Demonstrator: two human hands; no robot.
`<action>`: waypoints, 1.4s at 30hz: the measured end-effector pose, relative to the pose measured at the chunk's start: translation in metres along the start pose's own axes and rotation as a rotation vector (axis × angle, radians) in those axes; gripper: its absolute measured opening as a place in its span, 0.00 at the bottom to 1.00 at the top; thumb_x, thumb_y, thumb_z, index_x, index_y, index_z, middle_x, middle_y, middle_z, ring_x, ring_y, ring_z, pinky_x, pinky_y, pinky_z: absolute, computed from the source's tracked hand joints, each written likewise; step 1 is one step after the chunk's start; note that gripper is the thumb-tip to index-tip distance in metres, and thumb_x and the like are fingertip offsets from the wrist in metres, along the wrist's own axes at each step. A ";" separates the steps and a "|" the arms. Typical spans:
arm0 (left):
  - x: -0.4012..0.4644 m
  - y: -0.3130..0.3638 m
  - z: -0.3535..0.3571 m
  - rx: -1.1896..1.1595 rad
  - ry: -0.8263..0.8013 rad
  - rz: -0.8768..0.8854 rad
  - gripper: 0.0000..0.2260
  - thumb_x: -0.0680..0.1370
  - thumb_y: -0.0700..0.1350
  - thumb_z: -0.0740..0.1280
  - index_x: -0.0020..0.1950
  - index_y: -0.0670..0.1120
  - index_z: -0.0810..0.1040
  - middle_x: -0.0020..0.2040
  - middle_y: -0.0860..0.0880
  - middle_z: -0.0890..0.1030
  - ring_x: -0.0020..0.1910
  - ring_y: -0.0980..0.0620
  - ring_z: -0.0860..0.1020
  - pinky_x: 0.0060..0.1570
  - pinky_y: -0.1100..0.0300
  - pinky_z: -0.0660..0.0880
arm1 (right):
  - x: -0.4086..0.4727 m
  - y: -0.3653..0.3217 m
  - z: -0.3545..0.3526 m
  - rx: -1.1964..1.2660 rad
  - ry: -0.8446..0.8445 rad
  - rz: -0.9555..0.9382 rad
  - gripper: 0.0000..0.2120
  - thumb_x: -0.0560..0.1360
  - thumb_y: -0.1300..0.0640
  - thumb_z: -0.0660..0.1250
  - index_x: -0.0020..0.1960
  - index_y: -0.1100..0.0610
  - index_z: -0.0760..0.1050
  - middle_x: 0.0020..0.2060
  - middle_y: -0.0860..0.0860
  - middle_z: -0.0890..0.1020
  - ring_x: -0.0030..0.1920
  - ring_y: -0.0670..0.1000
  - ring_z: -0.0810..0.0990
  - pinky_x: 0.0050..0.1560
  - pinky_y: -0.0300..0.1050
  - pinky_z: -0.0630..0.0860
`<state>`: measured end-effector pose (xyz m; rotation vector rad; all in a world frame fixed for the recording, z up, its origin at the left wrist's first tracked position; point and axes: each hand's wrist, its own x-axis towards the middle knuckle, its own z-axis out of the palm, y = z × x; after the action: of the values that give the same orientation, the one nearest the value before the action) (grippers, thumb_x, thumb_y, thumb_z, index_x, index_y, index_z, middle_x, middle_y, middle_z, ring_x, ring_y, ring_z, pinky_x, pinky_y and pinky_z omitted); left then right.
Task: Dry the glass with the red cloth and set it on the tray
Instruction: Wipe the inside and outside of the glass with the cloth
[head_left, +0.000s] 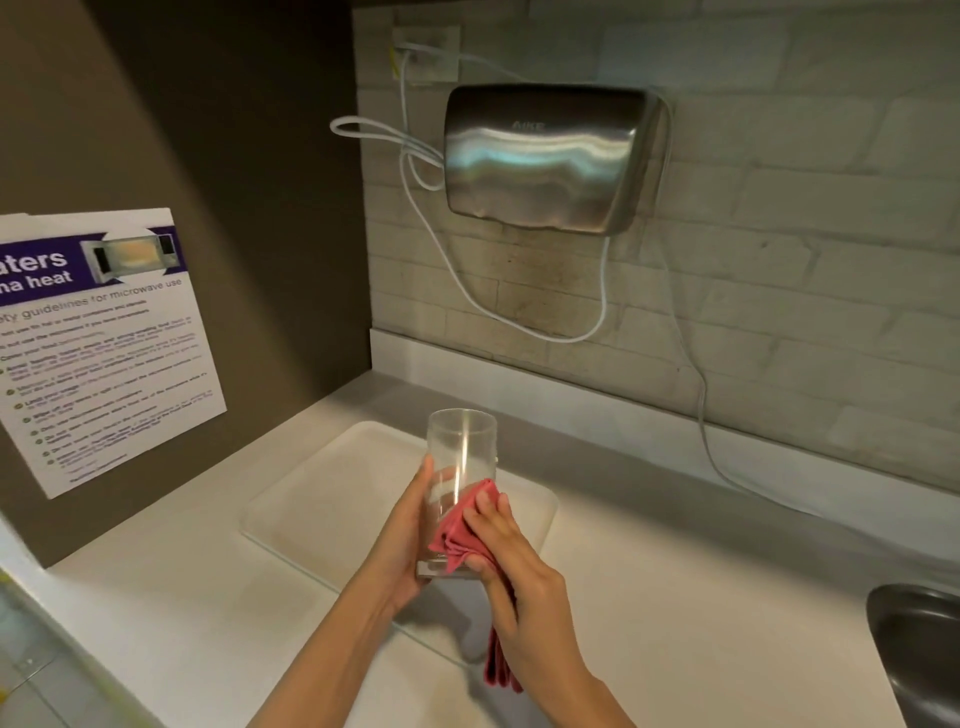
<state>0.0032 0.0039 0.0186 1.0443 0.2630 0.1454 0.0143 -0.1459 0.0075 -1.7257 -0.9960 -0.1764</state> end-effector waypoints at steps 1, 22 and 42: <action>-0.001 0.004 0.001 0.109 -0.033 -0.002 0.29 0.68 0.67 0.65 0.60 0.48 0.76 0.51 0.42 0.85 0.49 0.42 0.84 0.42 0.51 0.81 | 0.001 0.001 0.000 -0.008 0.001 0.011 0.23 0.77 0.54 0.61 0.70 0.44 0.62 0.69 0.29 0.61 0.73 0.40 0.57 0.71 0.39 0.57; 0.013 -0.002 -0.010 -0.177 -0.050 -0.144 0.25 0.71 0.63 0.66 0.45 0.41 0.85 0.39 0.42 0.85 0.37 0.46 0.84 0.34 0.56 0.80 | 0.037 -0.003 -0.001 -0.286 -0.251 -0.303 0.18 0.75 0.70 0.65 0.65 0.64 0.73 0.66 0.59 0.73 0.71 0.58 0.62 0.73 0.45 0.49; 0.016 0.003 -0.006 -0.080 -0.006 -0.119 0.30 0.70 0.66 0.62 0.63 0.47 0.77 0.55 0.36 0.83 0.52 0.35 0.82 0.49 0.38 0.79 | 0.080 -0.006 -0.007 -0.083 0.098 -0.023 0.18 0.79 0.60 0.62 0.69 0.56 0.70 0.68 0.47 0.70 0.70 0.46 0.65 0.69 0.36 0.61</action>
<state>0.0174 0.0143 0.0164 0.9466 0.3110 0.0451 0.0634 -0.1094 0.0598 -1.7635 -0.9488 -0.3182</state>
